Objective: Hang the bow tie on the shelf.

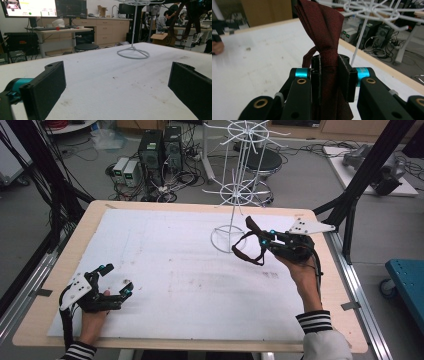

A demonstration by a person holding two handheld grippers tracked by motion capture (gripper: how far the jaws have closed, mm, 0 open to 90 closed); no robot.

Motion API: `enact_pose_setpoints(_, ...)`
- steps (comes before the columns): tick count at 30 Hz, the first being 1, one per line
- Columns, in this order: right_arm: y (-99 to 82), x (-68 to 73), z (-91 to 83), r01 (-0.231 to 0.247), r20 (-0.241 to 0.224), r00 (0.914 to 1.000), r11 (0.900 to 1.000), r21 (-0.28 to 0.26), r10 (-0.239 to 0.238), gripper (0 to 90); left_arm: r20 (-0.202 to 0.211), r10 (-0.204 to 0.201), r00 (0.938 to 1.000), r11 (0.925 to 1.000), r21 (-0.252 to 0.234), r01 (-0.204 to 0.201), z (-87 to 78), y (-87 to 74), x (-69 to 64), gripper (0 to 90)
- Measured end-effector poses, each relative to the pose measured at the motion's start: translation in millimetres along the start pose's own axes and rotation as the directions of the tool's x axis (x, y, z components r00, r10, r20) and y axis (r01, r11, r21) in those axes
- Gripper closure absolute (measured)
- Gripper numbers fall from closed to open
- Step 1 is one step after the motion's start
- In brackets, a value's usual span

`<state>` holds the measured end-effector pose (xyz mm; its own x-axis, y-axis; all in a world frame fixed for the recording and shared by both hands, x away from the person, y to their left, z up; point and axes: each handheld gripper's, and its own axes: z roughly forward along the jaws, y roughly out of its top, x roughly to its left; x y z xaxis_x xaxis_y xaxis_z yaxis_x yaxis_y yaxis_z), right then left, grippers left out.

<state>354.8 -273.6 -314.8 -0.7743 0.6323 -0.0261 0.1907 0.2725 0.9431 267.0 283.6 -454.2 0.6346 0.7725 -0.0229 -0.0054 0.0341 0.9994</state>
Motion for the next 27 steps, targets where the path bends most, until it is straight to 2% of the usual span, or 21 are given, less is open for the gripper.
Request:
enact_pose_setpoints(1, 1.4, 1.1, -0.5, -0.011, -0.003, 0.9999, 0.9999, -0.010, 0.011, 74.6, 0.000, 0.000, 1.0000, 1.0000, 0.002, 0.000, -0.1, 0.2, 0.1, 1.8)
enact_pose_setpoints(6, 8.9, 4.8, -0.2, -0.001, -0.014, 0.9999, 0.9985, -0.055, 0.000, 74.5, 0.000, 0.000, 1.0000, 1.0000, 0.000, 0.000, 0.0, 0.0, 0.1, 1.8)
enact_pose_setpoints(10, 14.4, 6.7, 2.7, 0.011, -0.010, 0.9999, 0.9973, -0.072, -0.011, 74.6, 0.001, 0.000, 1.0000, 1.0000, 0.003, 0.000, -0.2, 0.1, 0.2, 1.8)
enact_pose_setpoints(18, 26.1, 9.2, 9.9, -0.001, -0.013, 0.9999, 0.9938, -0.111, -0.001, 74.6, 0.000, -0.002, 1.0000, 1.0000, 0.001, 0.002, 0.0, 0.0, 0.1, 1.8)
enact_pose_setpoints(27, 33.1, 8.3, 19.6, -0.023, 0.026, 0.9993, 0.9896, -0.142, 0.027, 74.5, 0.000, 0.000, 1.0000, 1.0000, 0.001, 0.000, -0.1, 0.0, 0.2, 1.8)
